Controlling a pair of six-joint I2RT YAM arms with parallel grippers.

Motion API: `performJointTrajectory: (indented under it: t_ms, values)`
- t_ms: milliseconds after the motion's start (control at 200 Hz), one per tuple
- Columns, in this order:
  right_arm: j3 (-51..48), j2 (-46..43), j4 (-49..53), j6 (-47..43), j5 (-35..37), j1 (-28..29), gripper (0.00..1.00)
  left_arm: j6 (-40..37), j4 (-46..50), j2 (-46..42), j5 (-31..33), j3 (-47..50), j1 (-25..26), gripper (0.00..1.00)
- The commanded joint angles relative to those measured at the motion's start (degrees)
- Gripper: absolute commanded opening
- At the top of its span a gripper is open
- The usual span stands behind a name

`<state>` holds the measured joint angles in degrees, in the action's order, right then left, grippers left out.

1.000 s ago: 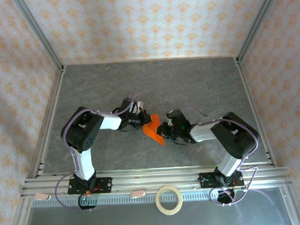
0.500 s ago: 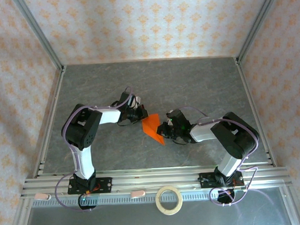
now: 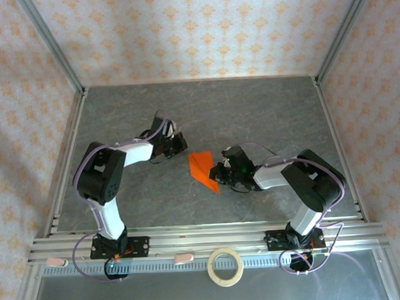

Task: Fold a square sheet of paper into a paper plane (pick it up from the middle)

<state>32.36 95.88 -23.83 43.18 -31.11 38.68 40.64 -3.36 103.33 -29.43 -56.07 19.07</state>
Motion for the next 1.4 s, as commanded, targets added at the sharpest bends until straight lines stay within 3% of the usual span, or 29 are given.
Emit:
performJointTrajectory:
  t_ms: [0,315,766,1051,1396]
  values:
    - [-1.62,2.37,9.65,-1.13,1.36,-0.08,0.0,1.01,-3.02,-5.4,0.29,2.87,1.71,0.0]
    - [-0.9,1.99,9.01,-0.46,0.46,-0.16,0.0,3.01,-9.95,0.62,-3.81,6.43,10.93,0.0]
    - [4.25,-3.41,5.8,2.03,-3.73,-0.18,0.0,0.78,-6.06,5.67,0.79,7.46,10.92,0.0]
    - [6.84,3.21,7.01,1.56,-4.46,-0.09,0.0,1.37,-7.2,5.86,0.36,7.87,10.91,0.0]
    - [-6.51,-6.56,9.37,0.79,-3.81,-0.11,0.0,0.84,-6.75,7.4,0.51,7.78,10.67,0.0]
